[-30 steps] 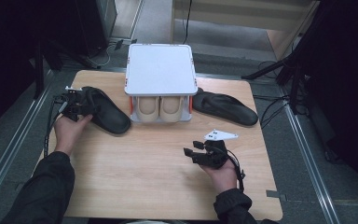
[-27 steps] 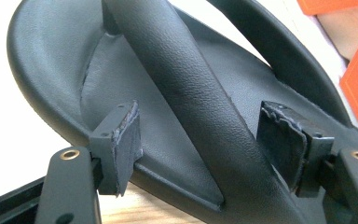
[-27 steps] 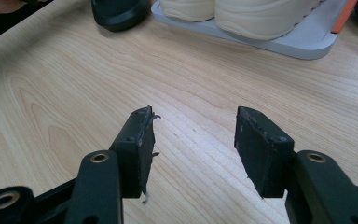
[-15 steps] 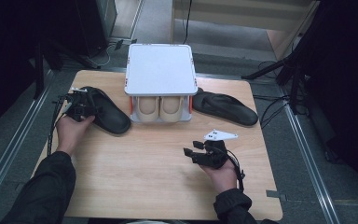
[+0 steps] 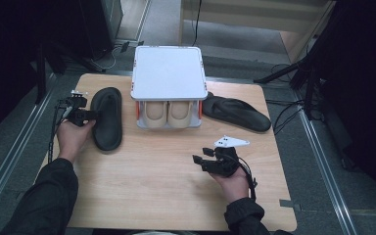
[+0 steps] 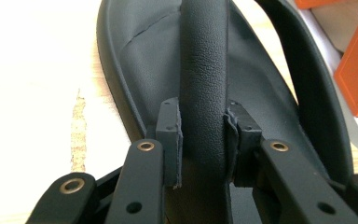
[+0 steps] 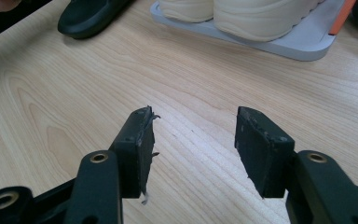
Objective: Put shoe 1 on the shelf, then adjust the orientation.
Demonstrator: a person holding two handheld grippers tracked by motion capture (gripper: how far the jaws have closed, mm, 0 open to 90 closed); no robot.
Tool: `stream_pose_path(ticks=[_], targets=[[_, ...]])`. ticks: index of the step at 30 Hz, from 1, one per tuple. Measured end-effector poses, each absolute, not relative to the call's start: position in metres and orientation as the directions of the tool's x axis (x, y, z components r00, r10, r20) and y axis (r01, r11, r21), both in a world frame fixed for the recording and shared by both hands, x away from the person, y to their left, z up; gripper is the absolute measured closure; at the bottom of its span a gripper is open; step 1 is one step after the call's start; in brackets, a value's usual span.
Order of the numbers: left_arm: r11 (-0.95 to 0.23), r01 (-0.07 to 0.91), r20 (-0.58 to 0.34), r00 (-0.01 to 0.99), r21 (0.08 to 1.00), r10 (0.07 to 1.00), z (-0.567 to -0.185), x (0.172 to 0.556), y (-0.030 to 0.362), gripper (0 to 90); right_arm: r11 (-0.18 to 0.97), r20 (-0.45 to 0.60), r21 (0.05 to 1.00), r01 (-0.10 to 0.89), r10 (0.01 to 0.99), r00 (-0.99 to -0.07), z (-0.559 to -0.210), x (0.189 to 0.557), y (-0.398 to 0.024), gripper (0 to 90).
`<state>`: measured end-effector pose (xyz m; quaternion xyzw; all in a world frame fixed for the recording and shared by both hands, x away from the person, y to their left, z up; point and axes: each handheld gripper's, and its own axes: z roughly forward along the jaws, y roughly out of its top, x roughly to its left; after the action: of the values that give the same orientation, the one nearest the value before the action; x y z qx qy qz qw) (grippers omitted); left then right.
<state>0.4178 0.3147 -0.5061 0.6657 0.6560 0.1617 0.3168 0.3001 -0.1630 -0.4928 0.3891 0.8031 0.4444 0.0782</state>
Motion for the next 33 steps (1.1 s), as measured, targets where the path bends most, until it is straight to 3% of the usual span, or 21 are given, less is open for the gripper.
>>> stream_pose_path(ticks=[18, 33], targets=[[0.058, 0.752, -0.219, 0.116, 0.656, 0.969, -0.485, 0.408, 0.316, 72.8, 0.300, 0.220, 0.775, 0.557, 0.697, -0.682, -0.492, 0.301, -0.164, 47.7], [0.061, 0.737, -0.229, 0.129, 0.673, 0.965, -0.465, 0.369, 0.321, 72.7, 0.297, 0.221, 0.778, 0.554, 0.695, -0.684, -0.490, 0.306, -0.165, 47.5]])
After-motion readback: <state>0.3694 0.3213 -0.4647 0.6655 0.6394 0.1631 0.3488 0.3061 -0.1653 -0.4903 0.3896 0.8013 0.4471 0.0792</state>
